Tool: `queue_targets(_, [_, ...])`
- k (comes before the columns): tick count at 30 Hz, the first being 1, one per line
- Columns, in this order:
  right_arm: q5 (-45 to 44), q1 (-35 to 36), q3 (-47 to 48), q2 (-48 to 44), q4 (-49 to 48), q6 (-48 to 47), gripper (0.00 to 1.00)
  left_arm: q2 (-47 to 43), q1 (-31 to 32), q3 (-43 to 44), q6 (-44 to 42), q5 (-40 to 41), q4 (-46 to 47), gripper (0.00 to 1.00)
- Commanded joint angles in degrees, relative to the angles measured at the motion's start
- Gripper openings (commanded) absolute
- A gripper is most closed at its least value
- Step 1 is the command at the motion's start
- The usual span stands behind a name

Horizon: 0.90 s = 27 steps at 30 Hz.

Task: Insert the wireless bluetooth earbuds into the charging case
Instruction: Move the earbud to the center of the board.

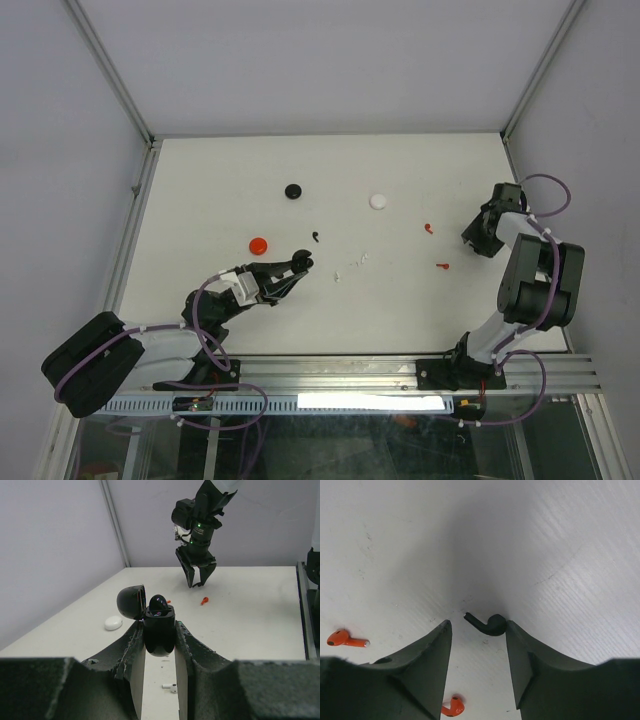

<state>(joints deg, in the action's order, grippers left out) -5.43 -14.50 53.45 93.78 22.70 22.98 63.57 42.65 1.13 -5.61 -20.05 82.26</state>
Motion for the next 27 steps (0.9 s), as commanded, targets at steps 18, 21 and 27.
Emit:
queue_targets(18, [7.2, 1.7, 8.6, 5.7, 0.3, -6.6, 0.46, -1.0, -0.2, -1.1, -1.1, -1.5, 1.2, 0.00])
queue_targets(21, [5.4, 3.0, 9.5, 6.2, 1.9, -7.3, 0.45, -1.0, -0.2, -1.1, -1.1, -1.5, 1.2, 0.00])
queue_targets(27, [2.2, 5.4, 11.3, 7.1, 4.7, -8.1, 0.41, -1.4, -0.2, -1.1, -0.9, -1.5, 1.0, 0.00])
